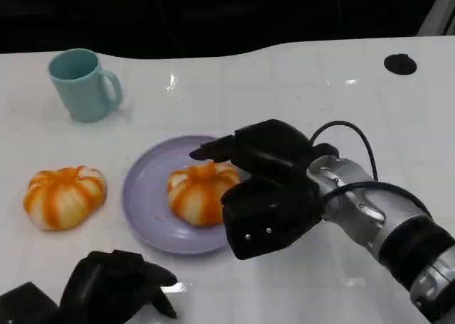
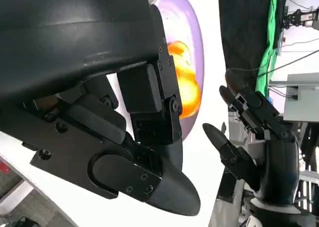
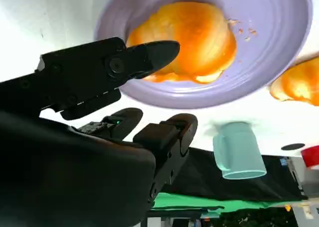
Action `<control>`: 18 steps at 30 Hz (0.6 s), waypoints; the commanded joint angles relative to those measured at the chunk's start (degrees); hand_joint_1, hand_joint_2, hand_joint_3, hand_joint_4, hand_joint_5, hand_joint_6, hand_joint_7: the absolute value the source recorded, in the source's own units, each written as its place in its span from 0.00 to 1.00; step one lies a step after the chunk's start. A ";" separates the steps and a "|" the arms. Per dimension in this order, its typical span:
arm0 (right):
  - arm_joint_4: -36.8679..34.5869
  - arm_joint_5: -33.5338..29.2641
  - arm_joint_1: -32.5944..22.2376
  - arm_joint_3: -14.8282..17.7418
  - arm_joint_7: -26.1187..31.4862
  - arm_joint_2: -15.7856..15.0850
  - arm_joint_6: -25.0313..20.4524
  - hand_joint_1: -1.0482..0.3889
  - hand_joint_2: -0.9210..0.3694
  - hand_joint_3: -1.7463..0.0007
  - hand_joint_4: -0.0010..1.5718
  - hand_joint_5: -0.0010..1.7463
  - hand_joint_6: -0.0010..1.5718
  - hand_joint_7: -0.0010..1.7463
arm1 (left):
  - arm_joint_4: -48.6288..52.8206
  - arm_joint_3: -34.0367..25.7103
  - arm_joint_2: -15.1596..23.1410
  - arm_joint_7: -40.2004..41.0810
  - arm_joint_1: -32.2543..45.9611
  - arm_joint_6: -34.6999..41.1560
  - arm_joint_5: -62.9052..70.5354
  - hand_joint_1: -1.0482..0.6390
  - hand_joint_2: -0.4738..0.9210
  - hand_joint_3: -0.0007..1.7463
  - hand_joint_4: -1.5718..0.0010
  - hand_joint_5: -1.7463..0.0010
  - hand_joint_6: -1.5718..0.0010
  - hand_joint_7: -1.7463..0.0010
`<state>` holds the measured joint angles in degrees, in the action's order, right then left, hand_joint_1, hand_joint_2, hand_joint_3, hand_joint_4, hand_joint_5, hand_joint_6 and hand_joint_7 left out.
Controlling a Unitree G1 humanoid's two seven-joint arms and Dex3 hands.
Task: Grasp the bread from the table and place it into the plate.
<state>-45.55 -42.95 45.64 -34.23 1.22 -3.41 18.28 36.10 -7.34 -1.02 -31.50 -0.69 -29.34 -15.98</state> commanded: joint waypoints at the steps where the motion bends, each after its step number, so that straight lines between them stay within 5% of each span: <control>1: 4.19 2.67 -2.09 1.87 -0.87 -2.15 1.53 0.33 0.00 0.94 0.27 0.07 0.29 0.00 | 0.35 -0.30 0.76 -0.05 0.10 -1.04 0.08 0.00 0.95 0.00 0.15 0.49 0.00 0.89; 11: 19.03 8.67 -9.99 6.72 -5.09 -6.83 2.81 0.35 0.00 0.92 0.29 0.08 0.29 0.01 | 0.12 -0.25 0.68 -0.20 0.12 -0.67 -0.20 0.00 0.96 0.00 0.14 0.51 0.00 0.90; 18: 25.04 21.34 -19.44 12.96 -7.90 -8.84 10.26 0.37 0.00 0.93 0.33 0.12 0.33 0.02 | 0.57 -0.33 0.75 0.28 -0.51 -0.24 -0.01 0.00 0.95 0.00 0.13 0.52 0.00 0.90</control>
<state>-22.87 -25.63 28.79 -23.65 -4.82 -10.95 27.63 36.14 -7.33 -1.03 -31.50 -0.87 -29.55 -16.01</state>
